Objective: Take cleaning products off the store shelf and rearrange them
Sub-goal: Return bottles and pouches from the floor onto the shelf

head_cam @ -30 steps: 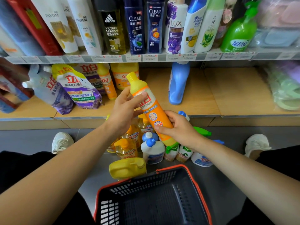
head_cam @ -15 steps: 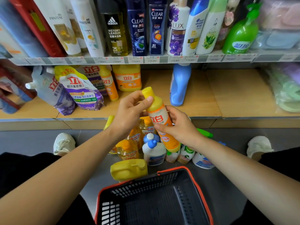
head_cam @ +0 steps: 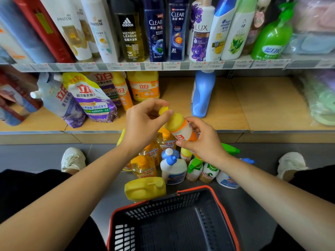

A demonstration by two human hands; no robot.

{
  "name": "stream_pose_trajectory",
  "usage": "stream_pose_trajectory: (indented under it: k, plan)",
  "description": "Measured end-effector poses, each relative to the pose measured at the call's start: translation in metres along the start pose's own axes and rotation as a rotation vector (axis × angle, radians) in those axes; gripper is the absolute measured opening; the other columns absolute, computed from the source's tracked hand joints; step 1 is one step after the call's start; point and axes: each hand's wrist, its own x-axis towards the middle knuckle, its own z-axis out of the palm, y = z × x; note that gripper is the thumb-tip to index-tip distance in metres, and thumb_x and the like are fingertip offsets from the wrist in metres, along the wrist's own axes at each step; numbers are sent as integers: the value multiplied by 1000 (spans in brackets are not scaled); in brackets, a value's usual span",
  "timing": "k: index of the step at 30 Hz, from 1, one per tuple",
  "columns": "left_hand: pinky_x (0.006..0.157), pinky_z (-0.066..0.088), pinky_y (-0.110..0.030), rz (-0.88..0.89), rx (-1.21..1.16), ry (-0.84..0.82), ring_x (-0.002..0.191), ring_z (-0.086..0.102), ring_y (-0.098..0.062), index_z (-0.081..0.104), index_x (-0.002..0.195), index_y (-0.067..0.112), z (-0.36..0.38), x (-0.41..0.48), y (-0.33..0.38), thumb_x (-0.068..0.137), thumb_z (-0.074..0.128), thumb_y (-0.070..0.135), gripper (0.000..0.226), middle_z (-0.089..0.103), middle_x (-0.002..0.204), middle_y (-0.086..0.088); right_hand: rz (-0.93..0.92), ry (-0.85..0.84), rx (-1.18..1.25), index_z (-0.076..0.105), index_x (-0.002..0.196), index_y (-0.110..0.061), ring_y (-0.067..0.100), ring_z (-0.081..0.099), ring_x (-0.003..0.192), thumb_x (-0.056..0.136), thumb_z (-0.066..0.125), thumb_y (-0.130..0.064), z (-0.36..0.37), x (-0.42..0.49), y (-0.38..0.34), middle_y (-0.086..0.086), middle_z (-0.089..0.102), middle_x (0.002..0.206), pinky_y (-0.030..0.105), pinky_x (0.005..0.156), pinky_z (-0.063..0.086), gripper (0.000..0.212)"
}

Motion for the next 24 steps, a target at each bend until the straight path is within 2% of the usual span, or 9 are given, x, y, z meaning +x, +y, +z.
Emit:
stream_pose_trajectory:
  k: [3,6,12,16,21,24]
  plan:
    - [76,60,-49,-40,-70,-40,88,70,-28,73,115,10,-2,3,-2,95,69,23,24,74,96,-9,-5,8,-7,62,122,-19,-6,63,91,69,91,-19,0,0,2,-14,67,101,8,71,48,61]
    - [86,61,-37,-77,-192,-131,102,71,-23,68,126,6,-7,7,-3,100,60,14,29,74,112,-10,22,-30,49,62,126,-19,-3,66,94,73,89,-17,-3,1,1,-10,71,106,9,74,49,60]
    - [87,58,-29,-68,-289,-240,111,64,-32,60,135,10,-12,11,-7,102,53,5,35,69,122,-17,124,-228,234,63,127,-17,16,70,107,84,79,-13,-9,1,1,0,74,114,27,87,57,46]
    - [86,59,-31,-63,-287,-240,110,64,-34,62,133,12,-14,11,-10,100,57,4,35,69,121,-16,185,-320,281,60,131,-19,18,67,112,89,73,-15,-9,1,1,1,72,120,33,94,56,44]
    - [83,59,-26,-127,-361,-190,99,69,-18,67,126,17,-15,11,-9,99,57,8,30,75,110,-1,215,-379,312,60,132,-20,23,66,117,88,73,-20,-10,2,-1,5,71,123,45,101,53,45]
    - [86,59,-29,-138,-366,-195,105,70,-18,68,124,14,-16,12,-9,100,56,8,28,75,111,-2,200,-361,308,60,131,-17,24,66,115,88,74,-15,-10,1,0,6,71,122,44,100,54,45]
